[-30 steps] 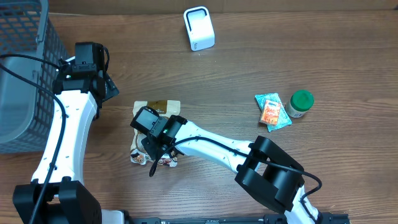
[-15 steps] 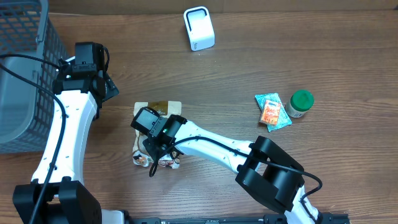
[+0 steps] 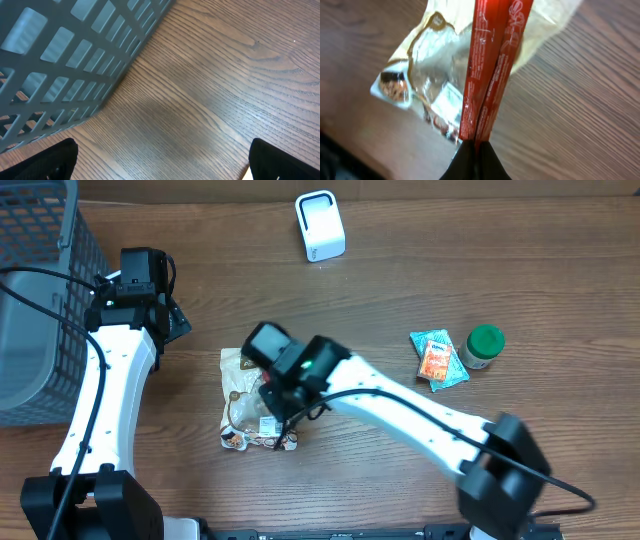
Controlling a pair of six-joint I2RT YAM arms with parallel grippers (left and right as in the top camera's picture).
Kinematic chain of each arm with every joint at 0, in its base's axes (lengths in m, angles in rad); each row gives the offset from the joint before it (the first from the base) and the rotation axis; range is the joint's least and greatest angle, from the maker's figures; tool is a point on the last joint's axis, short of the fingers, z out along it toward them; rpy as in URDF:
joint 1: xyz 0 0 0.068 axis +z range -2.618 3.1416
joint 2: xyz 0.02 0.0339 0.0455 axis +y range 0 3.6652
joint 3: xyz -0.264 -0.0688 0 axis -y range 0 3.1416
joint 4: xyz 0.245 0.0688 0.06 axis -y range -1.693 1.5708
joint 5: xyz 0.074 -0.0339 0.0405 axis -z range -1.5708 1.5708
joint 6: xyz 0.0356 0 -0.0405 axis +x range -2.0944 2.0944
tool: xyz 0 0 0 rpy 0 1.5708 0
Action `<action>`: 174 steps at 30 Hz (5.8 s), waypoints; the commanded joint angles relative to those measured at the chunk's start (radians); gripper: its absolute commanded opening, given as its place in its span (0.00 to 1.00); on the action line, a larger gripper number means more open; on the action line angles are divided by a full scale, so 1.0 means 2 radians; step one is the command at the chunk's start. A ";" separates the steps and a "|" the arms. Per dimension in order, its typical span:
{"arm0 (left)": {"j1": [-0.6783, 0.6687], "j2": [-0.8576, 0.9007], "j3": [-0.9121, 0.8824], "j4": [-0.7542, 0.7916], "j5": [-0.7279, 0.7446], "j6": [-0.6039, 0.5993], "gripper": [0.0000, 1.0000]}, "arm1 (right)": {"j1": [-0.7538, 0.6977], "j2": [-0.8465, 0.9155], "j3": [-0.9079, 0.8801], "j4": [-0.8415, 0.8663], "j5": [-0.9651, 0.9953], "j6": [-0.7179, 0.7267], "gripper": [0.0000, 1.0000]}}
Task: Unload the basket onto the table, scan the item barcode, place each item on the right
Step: 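Lift the red stick and hold it under the barcode scanner, then carry the red stick right and set it beside the tissue packs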
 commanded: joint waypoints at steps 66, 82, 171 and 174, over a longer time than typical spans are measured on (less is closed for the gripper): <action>-0.001 0.002 0.008 0.001 -0.007 0.009 1.00 | -0.217 -0.018 0.145 0.019 0.182 -0.339 0.03; -0.001 0.002 0.008 0.001 -0.007 0.009 1.00 | -0.217 0.137 0.144 0.230 0.347 -0.571 0.03; -0.001 0.002 0.008 0.001 -0.006 0.009 1.00 | -0.200 0.040 0.141 -0.081 0.100 -0.173 0.03; -0.001 0.002 0.008 0.001 -0.007 0.009 1.00 | -0.227 0.042 0.130 -0.143 0.012 -0.168 0.04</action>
